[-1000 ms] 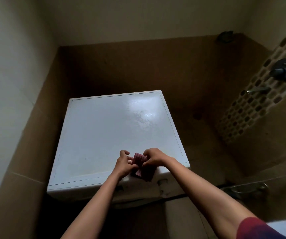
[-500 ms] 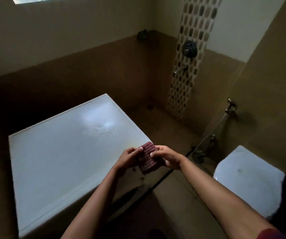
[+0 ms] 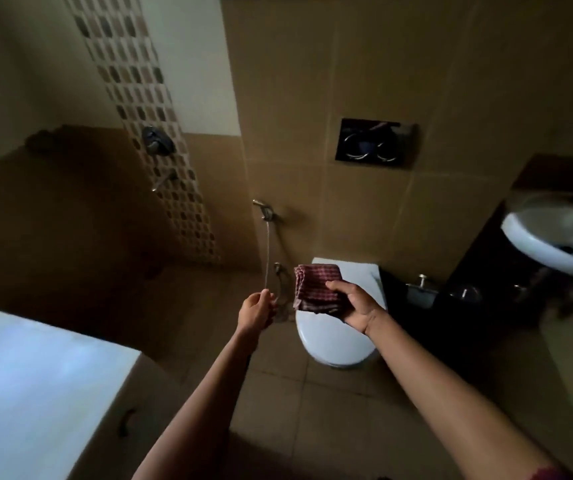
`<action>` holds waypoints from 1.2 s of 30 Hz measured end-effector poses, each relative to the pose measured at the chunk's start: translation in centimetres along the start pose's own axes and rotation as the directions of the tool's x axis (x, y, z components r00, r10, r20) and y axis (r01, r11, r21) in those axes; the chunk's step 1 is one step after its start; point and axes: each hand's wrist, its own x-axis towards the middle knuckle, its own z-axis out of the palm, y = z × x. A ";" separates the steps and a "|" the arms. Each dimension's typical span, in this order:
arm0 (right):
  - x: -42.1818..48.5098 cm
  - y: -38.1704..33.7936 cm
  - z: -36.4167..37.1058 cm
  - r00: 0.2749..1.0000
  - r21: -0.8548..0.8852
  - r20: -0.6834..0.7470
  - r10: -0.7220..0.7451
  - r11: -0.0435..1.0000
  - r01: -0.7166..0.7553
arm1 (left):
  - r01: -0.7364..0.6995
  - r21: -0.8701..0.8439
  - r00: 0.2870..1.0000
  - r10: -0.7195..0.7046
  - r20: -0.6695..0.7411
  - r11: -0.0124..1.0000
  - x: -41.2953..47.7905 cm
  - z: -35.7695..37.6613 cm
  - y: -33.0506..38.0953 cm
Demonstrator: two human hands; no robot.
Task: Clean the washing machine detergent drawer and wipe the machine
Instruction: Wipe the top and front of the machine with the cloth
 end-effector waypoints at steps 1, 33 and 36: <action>-0.5 -1.7 -2.4 0.999 0.009 -0.041 -0.034 0.999 0.034 | -0.021 0.031 0.999 0.020 0.038 0.999 0.5 3.1 0.8; -16.8 -37.7 -58.0 0.524 0.109 -0.783 -0.336 0.755 0.647 | -0.391 0.361 0.695 0.015 0.719 0.847 6.8 72.8 10.3; -16.9 -41.8 -60.6 0.513 0.103 -0.789 -0.339 0.749 0.654 | -0.355 0.345 0.673 -0.019 0.739 0.869 8.0 78.1 12.4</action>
